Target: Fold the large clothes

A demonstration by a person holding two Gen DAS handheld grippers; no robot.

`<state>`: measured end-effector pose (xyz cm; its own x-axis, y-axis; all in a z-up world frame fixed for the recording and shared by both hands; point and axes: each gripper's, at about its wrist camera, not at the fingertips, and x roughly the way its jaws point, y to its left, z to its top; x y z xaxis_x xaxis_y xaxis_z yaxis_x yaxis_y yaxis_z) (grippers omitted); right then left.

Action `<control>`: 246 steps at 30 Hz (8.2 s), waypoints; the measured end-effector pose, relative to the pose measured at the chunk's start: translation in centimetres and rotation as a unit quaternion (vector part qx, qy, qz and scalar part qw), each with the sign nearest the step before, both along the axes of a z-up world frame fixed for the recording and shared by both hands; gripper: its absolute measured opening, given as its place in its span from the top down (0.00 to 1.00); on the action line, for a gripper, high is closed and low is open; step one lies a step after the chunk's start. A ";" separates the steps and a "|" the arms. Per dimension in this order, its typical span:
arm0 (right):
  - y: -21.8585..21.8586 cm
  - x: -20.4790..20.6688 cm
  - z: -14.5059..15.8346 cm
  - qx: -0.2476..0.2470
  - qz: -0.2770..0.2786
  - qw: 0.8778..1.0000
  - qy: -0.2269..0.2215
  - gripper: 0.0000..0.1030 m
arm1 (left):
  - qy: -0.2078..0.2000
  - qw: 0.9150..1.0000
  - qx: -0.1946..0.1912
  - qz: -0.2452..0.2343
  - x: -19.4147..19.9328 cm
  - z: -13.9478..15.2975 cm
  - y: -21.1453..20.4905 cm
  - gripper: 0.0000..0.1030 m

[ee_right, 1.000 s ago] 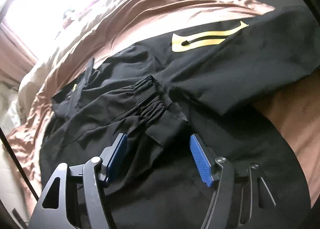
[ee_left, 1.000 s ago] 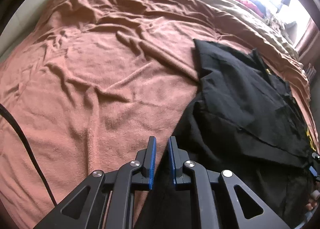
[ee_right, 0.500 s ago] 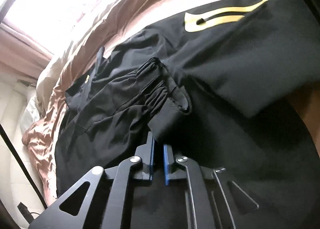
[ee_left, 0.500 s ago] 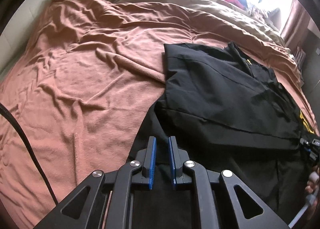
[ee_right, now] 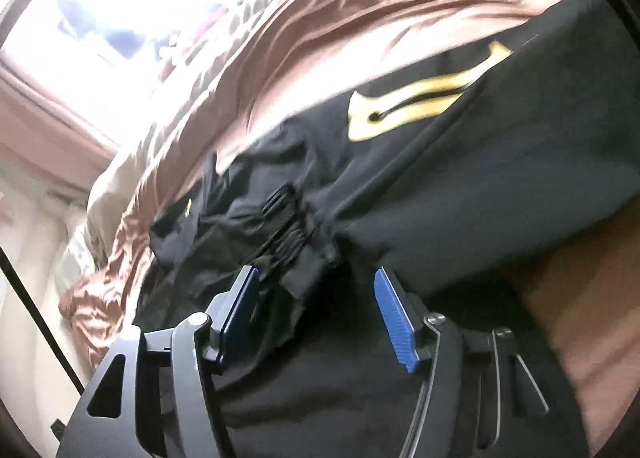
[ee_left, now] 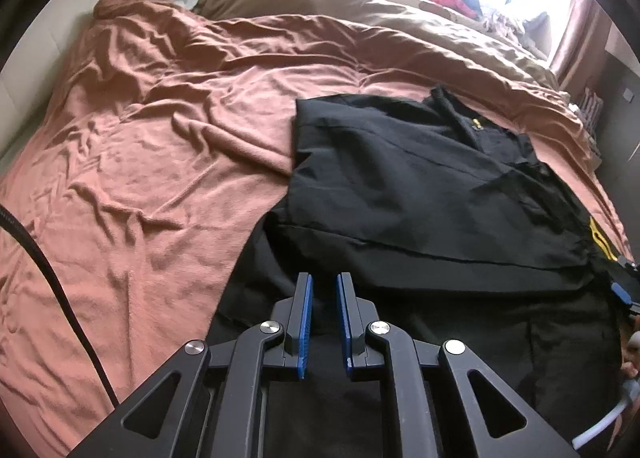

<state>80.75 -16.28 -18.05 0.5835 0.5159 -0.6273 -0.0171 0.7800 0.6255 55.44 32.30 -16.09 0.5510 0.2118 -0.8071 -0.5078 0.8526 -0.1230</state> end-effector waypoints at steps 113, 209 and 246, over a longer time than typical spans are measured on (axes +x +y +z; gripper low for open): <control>21.0 -14.5 7.5 0.046 0.113 0.979 -0.162 0.97 | -0.068 0.992 -0.102 0.036 -5.2 1.9 3.3 0.67; -17.8 -47.1 10.3 -0.148 0.078 0.981 -0.102 0.09 | -0.116 0.990 -0.082 0.009 -41.0 2.8 -5.9 0.26; -17.1 -38.2 -0.7 0.128 0.096 0.987 -0.006 0.59 | -0.112 0.925 -0.361 0.042 -34.2 -7.1 -0.7 0.60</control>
